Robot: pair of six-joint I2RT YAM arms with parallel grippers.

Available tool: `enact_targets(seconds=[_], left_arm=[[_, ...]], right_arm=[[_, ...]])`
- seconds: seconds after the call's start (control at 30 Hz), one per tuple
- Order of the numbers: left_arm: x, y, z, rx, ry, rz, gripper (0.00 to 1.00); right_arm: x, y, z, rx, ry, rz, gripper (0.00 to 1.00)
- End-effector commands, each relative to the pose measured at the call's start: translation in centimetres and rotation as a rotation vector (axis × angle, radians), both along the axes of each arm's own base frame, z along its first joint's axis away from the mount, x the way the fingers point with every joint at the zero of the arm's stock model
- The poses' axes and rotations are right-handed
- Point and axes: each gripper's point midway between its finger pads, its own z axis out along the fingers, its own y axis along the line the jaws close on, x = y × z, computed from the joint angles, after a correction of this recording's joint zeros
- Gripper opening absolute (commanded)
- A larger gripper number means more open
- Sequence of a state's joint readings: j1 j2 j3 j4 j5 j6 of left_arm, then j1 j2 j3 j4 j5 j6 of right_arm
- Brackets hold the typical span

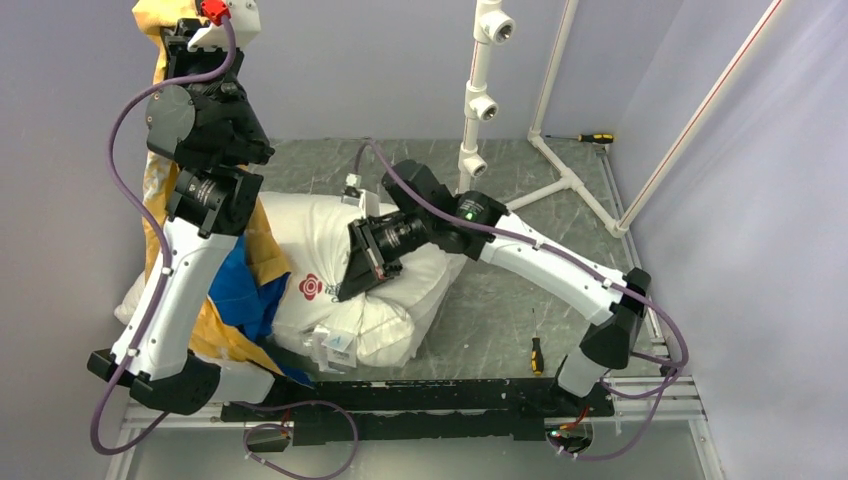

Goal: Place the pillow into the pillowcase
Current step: Move the pillow to the corner of the board.

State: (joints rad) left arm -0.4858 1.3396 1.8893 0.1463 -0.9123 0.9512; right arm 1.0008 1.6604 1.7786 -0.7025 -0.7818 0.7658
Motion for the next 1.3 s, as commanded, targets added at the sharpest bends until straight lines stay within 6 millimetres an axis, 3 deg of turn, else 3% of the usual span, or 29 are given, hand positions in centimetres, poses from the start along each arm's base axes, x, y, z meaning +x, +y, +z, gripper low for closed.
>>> enact_targets(seconds=[0.0,0.17,0.33,0.53,0.73,0.87,1.0,1.17,1.2,1.27], left_arm=[[-1.5,0.1,1.1,-0.052,-0.068,-0.083,0.0],[-1.6,-0.2,-0.1,-0.098,-0.046,-0.132,0.0],[-1.6,-0.3,-1.5,-0.14,-0.01,-0.154,0.0],[-0.9,-0.7,-2.5,-0.16,0.016,-0.158,0.0],[-0.2,-0.9,-3.2,-0.165,0.035,-0.14,0.0],[0.1,-0.5,-2.8,-0.153,0.03,-0.096,0.0],[-0.4,1.0,-1.9,-0.131,0.003,0.047,0.0],[-0.4,2.1,-0.9,-0.063,0.004,0.138,0.0],[-0.3,2.3,-0.9,-0.065,0.005,0.135,0.0],[0.3,2.2,-1.3,-0.073,0.018,0.107,0.0]], right_arm=[[-1.5,-1.6,5.3,0.15,-0.058,-0.086,0.0],[3.5,-7.6,2.9,-0.055,-0.123,-0.434,0.0],[7.1,-16.7,4.3,-0.152,-0.183,-0.794,0.0],[7.2,-27.3,4.8,-0.309,-0.26,-1.189,0.0],[6.7,-35.5,6.9,-0.334,-0.366,-1.523,0.0],[7.5,-38.4,8.1,-0.411,-0.484,-1.623,0.0],[8.5,-39.8,8.5,-0.471,-0.552,-1.703,0.0],[11.0,-38.7,7.9,-0.563,-0.679,-1.657,0.0],[11.5,-38.3,7.7,-0.58,-0.695,-1.634,0.13],[12.2,-37.2,7.5,-0.6,-0.723,-1.576,0.59]])
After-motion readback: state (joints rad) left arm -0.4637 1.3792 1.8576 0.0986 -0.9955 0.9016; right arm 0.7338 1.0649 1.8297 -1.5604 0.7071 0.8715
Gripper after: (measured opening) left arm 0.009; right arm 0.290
